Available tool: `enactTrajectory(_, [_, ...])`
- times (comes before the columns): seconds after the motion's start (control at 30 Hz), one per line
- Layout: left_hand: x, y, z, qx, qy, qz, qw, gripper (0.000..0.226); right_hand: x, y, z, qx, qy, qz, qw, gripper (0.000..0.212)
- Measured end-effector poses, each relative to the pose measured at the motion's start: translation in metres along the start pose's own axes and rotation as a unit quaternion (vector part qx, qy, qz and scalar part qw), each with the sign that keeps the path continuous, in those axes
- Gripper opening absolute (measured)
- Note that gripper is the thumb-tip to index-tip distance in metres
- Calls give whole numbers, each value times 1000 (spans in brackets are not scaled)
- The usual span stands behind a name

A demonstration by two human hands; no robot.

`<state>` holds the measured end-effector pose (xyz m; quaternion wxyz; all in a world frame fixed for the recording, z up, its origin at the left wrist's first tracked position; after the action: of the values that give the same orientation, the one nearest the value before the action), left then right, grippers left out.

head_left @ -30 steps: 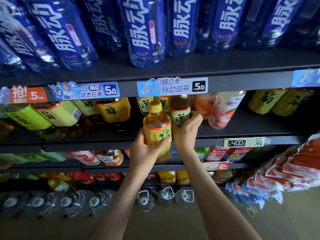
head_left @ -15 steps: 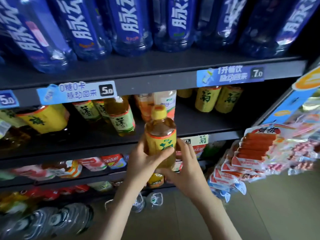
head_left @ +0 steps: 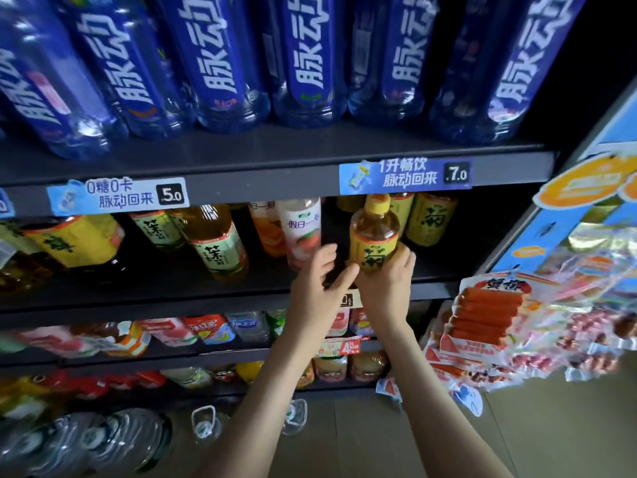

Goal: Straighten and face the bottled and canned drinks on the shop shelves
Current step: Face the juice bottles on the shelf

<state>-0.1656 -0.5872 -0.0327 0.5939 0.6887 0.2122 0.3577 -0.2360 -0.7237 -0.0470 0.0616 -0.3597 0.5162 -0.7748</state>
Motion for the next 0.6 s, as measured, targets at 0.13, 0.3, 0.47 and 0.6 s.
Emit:
enactTrajectory(0.13, [39,-10,-14,-7,89,42,995,27,-8,1,18,-7,11,-10,1000,68])
enactTrajectory(0.3, [72,-7,-30,-31,178,101,978,25,-14,0,19,-29,30,26,999,71])
enactTrajectory(0.47, [99,-10,-46,-27,227,101,968,26,-16,-28,-23,-15,92,11,996,74])
enactTrajectory(0.6, [120,-10,-51,-10,224,94,970,26,-58,-55,-28,21,-13,65,998,77])
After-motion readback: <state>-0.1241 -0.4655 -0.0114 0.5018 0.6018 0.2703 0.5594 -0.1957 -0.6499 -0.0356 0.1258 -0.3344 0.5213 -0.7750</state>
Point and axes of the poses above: each hand's wrist, its own z-axis towards the middle knuckle, its own x-axis out of the back of the hand, y = z × x, the point moved 10 cm from there along z, towards the middle knuckle, and after that the axes turned 11 degrees about -y, right-handed, at the moved point
